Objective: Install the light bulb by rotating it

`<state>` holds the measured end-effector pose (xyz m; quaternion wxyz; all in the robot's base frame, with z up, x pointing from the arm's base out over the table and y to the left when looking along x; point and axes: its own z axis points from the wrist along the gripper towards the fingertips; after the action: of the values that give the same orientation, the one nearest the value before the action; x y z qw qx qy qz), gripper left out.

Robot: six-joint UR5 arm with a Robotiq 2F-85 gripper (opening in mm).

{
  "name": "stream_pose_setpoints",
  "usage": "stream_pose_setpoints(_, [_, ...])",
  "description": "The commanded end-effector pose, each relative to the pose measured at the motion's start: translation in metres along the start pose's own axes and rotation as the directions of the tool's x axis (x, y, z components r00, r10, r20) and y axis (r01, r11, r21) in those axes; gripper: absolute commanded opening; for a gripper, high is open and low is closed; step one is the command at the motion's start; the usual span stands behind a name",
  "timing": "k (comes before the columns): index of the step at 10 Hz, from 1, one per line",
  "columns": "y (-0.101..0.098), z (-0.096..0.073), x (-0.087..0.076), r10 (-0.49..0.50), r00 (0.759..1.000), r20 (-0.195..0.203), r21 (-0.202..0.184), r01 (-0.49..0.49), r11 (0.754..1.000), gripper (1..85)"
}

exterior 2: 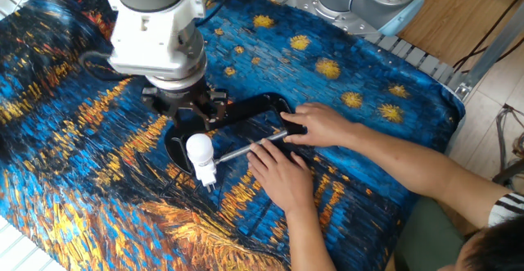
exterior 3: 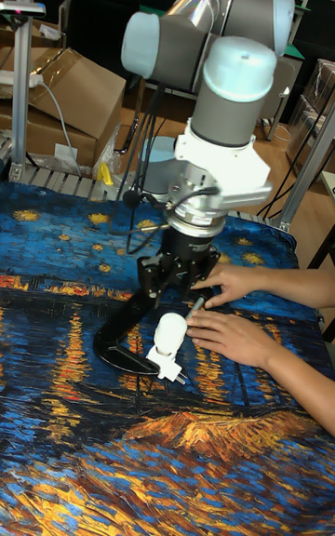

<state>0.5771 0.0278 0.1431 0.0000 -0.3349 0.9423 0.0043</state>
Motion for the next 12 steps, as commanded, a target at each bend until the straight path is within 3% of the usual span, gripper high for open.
stream_pose_setpoints(1, [0.002,-0.003,-0.008,-0.302,0.953,0.007,0.001,0.302,0.953,52.3])
stream_pose_setpoints(3, [0.000,0.002,-0.016,-0.426,0.905,0.009,0.041,0.425,0.904,53.7])
stream_pose_setpoints(4, [-0.002,0.006,-0.016,-0.460,0.888,-0.004,0.058,0.460,0.886,53.7])
stream_pose_setpoints(7, [-0.004,0.010,-0.029,-0.555,0.832,0.007,0.098,0.552,0.828,55.0])
stream_pose_setpoints(11, [-0.010,0.015,-0.025,-0.615,0.788,-0.017,0.111,0.613,0.782,62.0])
stream_pose_setpoints(12, [-0.007,0.020,-0.025,-0.617,0.787,0.000,0.107,0.613,0.783,63.3])
